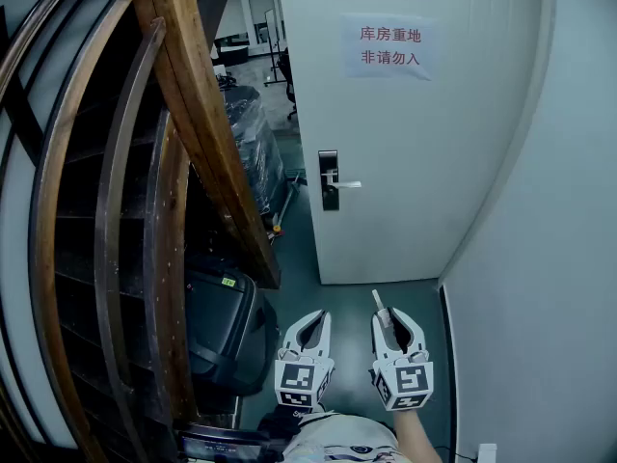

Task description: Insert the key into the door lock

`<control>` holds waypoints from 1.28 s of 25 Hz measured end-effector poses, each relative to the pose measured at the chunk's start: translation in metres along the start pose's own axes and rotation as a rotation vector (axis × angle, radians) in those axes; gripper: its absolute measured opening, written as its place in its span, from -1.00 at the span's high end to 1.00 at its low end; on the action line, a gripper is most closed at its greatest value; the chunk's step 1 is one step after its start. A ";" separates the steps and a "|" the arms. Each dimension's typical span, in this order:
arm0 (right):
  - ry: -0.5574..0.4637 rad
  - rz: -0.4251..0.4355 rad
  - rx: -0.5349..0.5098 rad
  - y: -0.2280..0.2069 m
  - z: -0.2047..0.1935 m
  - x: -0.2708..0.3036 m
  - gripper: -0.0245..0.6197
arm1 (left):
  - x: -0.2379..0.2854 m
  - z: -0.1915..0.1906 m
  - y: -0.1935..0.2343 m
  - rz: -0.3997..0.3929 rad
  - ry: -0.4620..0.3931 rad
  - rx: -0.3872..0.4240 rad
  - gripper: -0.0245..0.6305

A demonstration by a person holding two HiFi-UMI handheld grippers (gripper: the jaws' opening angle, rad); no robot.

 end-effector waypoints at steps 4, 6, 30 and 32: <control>0.006 -0.002 0.000 0.000 -0.003 0.002 0.56 | 0.001 -0.003 0.002 0.000 0.004 -0.006 0.91; 0.008 -0.001 0.000 0.001 -0.004 0.004 0.56 | 0.002 -0.004 0.003 0.000 0.006 -0.009 0.91; 0.031 0.003 0.024 0.037 -0.011 0.048 0.55 | 0.000 -0.017 0.068 0.019 0.024 -0.045 0.91; 0.039 0.002 0.022 0.043 -0.014 0.054 0.55 | 0.000 -0.021 0.077 0.021 0.032 -0.051 0.91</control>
Point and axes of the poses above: the fingertips, and each gripper's own axes: x forward along the fingers, y to its left, z out of its top, the point moved 3 cm from there along -x, backward along the fingers, and after that the axes turned 10 degrees about -z, right-handed, at the moved point
